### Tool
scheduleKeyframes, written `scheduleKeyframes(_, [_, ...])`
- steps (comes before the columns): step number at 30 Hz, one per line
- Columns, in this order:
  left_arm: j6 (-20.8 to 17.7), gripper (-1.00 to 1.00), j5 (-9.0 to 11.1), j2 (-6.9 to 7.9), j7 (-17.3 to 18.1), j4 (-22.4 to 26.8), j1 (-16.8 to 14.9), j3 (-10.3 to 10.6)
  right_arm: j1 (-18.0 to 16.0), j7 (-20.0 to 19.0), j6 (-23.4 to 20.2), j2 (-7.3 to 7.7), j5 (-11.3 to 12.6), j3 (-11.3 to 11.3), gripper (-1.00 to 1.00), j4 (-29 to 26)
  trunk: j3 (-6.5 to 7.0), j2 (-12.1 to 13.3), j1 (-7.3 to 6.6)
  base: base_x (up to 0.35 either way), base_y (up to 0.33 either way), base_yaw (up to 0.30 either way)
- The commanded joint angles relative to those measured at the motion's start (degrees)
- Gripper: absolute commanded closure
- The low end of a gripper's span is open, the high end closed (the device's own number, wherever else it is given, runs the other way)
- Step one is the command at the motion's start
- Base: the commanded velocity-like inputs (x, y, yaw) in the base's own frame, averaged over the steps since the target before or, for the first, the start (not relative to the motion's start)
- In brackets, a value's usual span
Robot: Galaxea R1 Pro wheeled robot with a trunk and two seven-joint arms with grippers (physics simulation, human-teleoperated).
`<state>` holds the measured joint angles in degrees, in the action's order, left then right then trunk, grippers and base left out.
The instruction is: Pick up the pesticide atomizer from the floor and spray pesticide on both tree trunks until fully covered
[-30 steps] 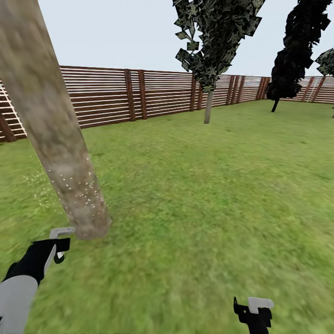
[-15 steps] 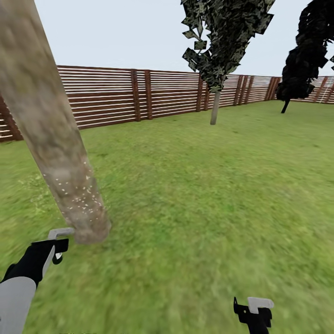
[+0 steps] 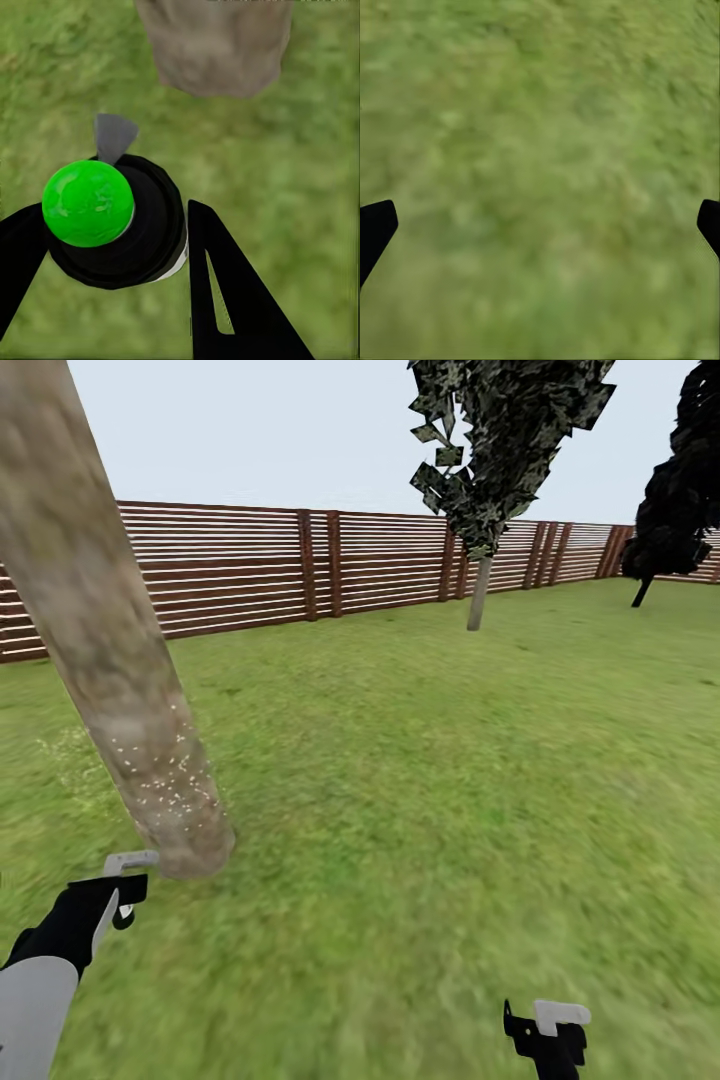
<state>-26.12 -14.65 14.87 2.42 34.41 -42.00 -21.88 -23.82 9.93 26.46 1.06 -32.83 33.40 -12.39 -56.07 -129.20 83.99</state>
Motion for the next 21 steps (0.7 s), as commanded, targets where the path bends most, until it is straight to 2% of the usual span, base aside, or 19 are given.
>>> scheduleKeyframes(1, [0.03,1.00,-0.03,-0.01,0.04,0.02,-0.01,0.00,0.00,0.00,0.00,0.01,-0.01,0.00,-1.00,0.00,0.00,0.00,0.00,0.122,-0.089,0.079])
scheduleKeyframes(4, [0.09,1.00,-0.03,0.08,0.49,0.31,-0.12,0.07,0.00,0.00,0.00,0.07,0.04,0.00,-1.00,0.00,0.00,0.00,0.00,0.027,-0.020,0.017])
scheduleKeyframes(5, [-0.31,1.00,-0.01,0.10,0.54,2.24,-0.28,0.08,0.00,0.00,0.00,0.08,0.03,0.00,-1.00,0.00,0.00,0.00,0.00,-0.047,-0.003,0.002])
scheduleKeyframes(7, [-0.10,1.00,0.05,0.07,0.71,5.09,-0.02,0.09,0.00,0.00,0.00,0.08,0.03,0.00,-1.00,-0.07,0.00,0.00,0.00,-0.246,-0.001,0.001])
scheduleKeyframes(9, [0.93,1.00,0.10,0.07,1.60,5.19,0.14,0.03,0.00,-0.04,0.00,0.08,-0.05,0.00,-1.00,-0.04,0.00,0.00,0.00,-0.327,0.000,0.000])
scheduleKeyframes(11, [5.03,1.00,-0.17,0.24,7.18,2.85,0.28,0.69,0.00,-0.19,-0.06,0.03,-0.20,-0.11,-1.00,0.05,0.00,0.00,0.00,-0.340,0.000,0.000])
scheduleKeyframes(12, [8.49,1.00,-0.62,0.80,15.94,0.82,0.32,2.85,0.00,-0.30,-0.08,0.00,-0.27,-0.21,-1.00,0.08,0.00,0.00,0.00,-0.342,0.000,0.000])
scheduleKeyframes(13, [9.77,1.00,-1.30,1.16,20.55,0.31,0.36,3.80,0.00,-0.36,-0.08,-0.05,-0.31,-0.29,-1.00,0.04,0.00,0.00,0.00,-0.342,0.000,0.000])
scheduleKeyframes(14, [11.22,1.00,-3.88,1.55,25.67,-0.01,0.69,4.74,0.00,-0.44,-0.09,-0.08,-0.69,-1.24,-1.00,0.02,0.00,0.00,0.00,-0.343,0.000,0.000])
scheduleKeyframes(15, [12.45,1.00,-6.49,1.69,28.86,-0.11,0.88,5.44,0.00,-0.48,-0.09,-0.10,-1.51,-2.89,-1.00,-0.01,0.00,0.00,0.00,-0.343,0.000,0.000])
scheduleKeyframes(17, [15.42,1.00,-12.23,1.79,36.69,-0.24,1.06,6.22,-0.01,-0.56,-0.14,-0.26,-3.91,-8.25,-1.00,-0.30,0.00,0.00,0.00,-0.343,0.000,0.000])
scheduleKeyframes(18, [17.40,1.00,-16.34,1.83,43.64,-0.33,1.10,6.38,-0.12,-1.43,-0.23,-0.47,-4.84,-11.71,-1.00,-0.66,0.00,0.00,0.00,-0.343,0.000,0.000])
scheduleKeyframes(19, [19.13,1.00,-18.99,1.87,47.80,-0.37,1.11,6.44,-0.44,-3.57,-0.29,-0.59,-5.18,-13.74,-1.00,-0.95,0.00,0.00,0.00,-0.343,0.000,0.000])
scheduleKeyframes(20, [21.16,1.00,-21.42,1.86,51.11,-0.43,1.12,6.47,-1.11,-7.78,-0.45,-0.65,-5.37,-15.54,-1.00,-1.55,0.00,0.00,0.00,-0.343,0.000,0.000])
scheduleKeyframes(21, [23.09,1.00,-23.92,1.85,53.98,-0.64,1.12,6.48,-2.39,-14.81,-1.27,-0.68,-5.47,-16.79,-1.00,-3.11,0.00,0.00,0.00,-0.343,0.000,0.000])
